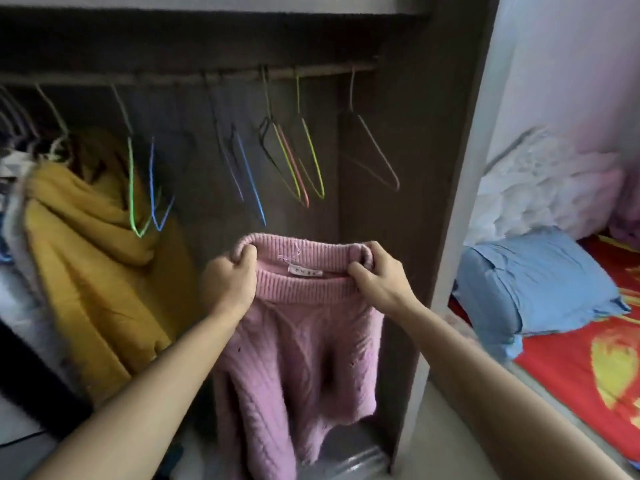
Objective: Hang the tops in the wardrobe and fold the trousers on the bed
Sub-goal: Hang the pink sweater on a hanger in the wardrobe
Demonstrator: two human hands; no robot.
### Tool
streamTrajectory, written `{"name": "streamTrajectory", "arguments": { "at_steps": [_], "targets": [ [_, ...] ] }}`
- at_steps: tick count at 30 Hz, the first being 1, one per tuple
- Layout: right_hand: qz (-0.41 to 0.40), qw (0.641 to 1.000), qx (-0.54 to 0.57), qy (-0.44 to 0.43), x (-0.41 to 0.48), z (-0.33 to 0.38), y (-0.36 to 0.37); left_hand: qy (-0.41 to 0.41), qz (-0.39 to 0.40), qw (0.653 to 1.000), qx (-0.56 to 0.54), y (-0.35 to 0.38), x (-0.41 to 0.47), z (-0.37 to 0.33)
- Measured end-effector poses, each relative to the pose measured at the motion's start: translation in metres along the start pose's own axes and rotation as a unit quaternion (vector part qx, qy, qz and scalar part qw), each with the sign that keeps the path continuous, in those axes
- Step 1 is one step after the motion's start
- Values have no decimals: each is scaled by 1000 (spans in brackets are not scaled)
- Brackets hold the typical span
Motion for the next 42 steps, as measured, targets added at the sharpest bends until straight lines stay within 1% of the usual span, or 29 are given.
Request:
{"name": "streamTrajectory", "arguments": {
  "at_steps": [3, 6, 9, 11, 13, 16, 18, 22, 24, 26, 30, 35, 37, 42],
  "targets": [
    [46, 998, 27, -23, 23, 4, 28, -25, -49, 998, 8, -10, 11, 10],
    [84, 995, 50, -12, 40, 5, 56, -58, -72, 996, -5, -14, 19, 25],
    [118, 992, 41, -8, 55, 15, 78, -63, -85, 994, -17, -15, 34, 40],
    [83, 996, 24, -37, 68, 32, 85, -57, -74, 995, -23, -13, 47, 48],
    [31, 997, 37, -57, 82, 55, 90, -44, -57, 997, -23, -9, 58, 55],
    [-16, 997, 60, -48, 103, 90, 109, -22, -31, 999, -27, -8, 74, 68],
    [-14, 997, 64, -45, 115, 109, 130, -9, -20, 999, -27, -9, 85, 75],
    [-2, 999, 23, -46, 133, 133, 166, 17, -5, 999, -29, -15, 106, 90],
    [-11, 999, 11, -49, 139, 139, 178, 34, 1, 999, -34, -17, 111, 96],
    [-37, 998, 16, -45, 140, 143, 182, 50, 8, 998, -42, -18, 114, 101],
    [-81, 995, 51, -10, 137, 150, 176, 63, 27, 996, -54, -22, 115, 102],
    [-131, 988, 65, -39, 135, 151, 151, 51, 27, 996, -62, -24, 113, 96],
    [-128, 990, 53, -42, 135, 149, 140, 47, 26, 996, -67, -22, 111, 93],
    [-86, 994, 37, -55, 140, 149, 116, 28, 27, 997, -72, -19, 101, 84]
  ]
}}
Point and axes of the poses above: each hand's wrist, its own x-axis towards the middle knuckle, its own y-axis out of the palm, z = x × y, the point moved 4 cm from there along x, towards the middle knuckle, and after that the axes turned 2 degrees about -y, right-handed, at the moved point
